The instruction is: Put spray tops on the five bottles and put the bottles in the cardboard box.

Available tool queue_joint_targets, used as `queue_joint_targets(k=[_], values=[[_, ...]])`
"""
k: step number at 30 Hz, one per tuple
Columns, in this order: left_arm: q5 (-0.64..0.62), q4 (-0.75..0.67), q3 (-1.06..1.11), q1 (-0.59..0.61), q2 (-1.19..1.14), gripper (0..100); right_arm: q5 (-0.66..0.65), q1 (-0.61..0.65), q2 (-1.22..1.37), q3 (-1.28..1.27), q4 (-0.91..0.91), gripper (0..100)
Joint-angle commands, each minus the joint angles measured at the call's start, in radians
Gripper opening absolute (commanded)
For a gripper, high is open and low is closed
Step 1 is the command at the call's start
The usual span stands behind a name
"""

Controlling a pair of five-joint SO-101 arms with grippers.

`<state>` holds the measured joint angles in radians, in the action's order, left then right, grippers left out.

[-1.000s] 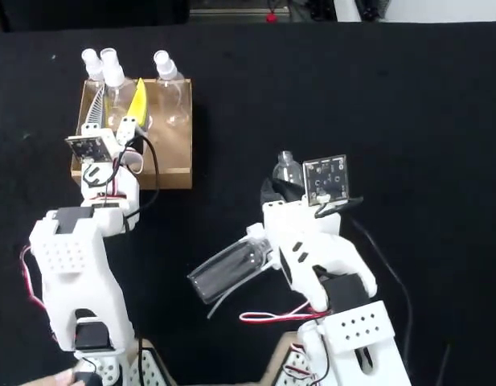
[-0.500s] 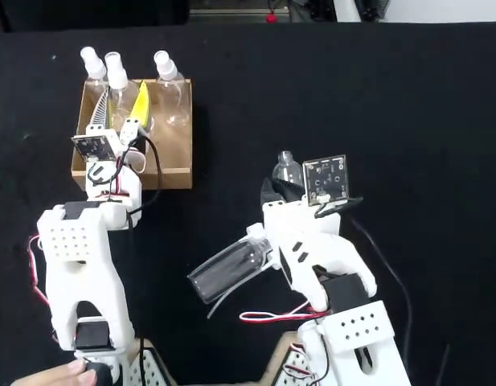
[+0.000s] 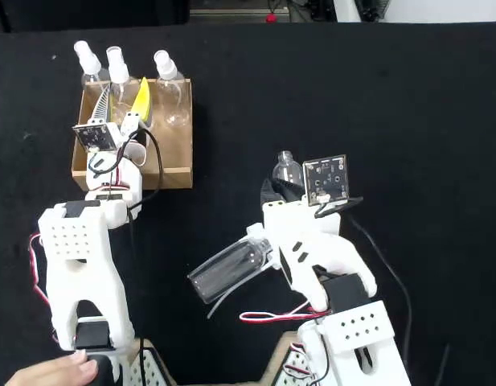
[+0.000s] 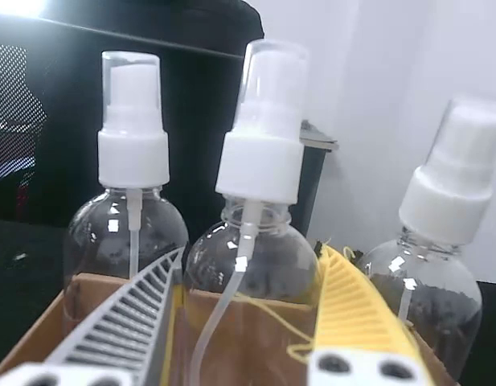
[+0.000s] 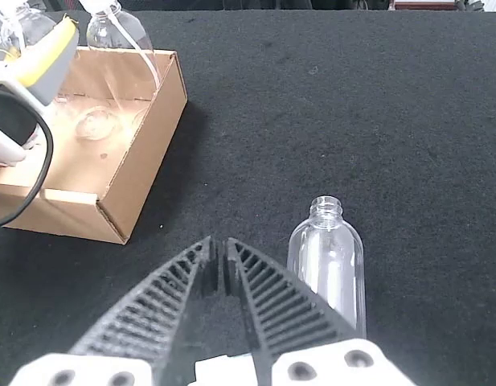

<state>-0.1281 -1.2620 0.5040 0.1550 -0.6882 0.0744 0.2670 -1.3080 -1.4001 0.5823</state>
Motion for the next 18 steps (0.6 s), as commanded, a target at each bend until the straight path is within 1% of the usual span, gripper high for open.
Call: queue_joint_targets(k=[1, 13, 16, 18], values=[[-0.005, 0.003, -0.042, -0.010, 0.006, 11, 0.005, 0.009, -0.018, 0.010, -0.028, 1.2], [-0.002, 0.009, -0.021, -0.024, 0.006, 12, 0.005, 0.009, -0.018, 0.012, -0.028, 1.2], [0.086, 0.009, -0.001, -0.038, 0.005, 11, 0.005, 0.009, -0.018, 0.012, -0.028, 1.2], [0.120, 0.009, 0.001, -0.047, 0.005, 11, 0.005, 0.009, -0.018, 0.012, -0.028, 1.2]])
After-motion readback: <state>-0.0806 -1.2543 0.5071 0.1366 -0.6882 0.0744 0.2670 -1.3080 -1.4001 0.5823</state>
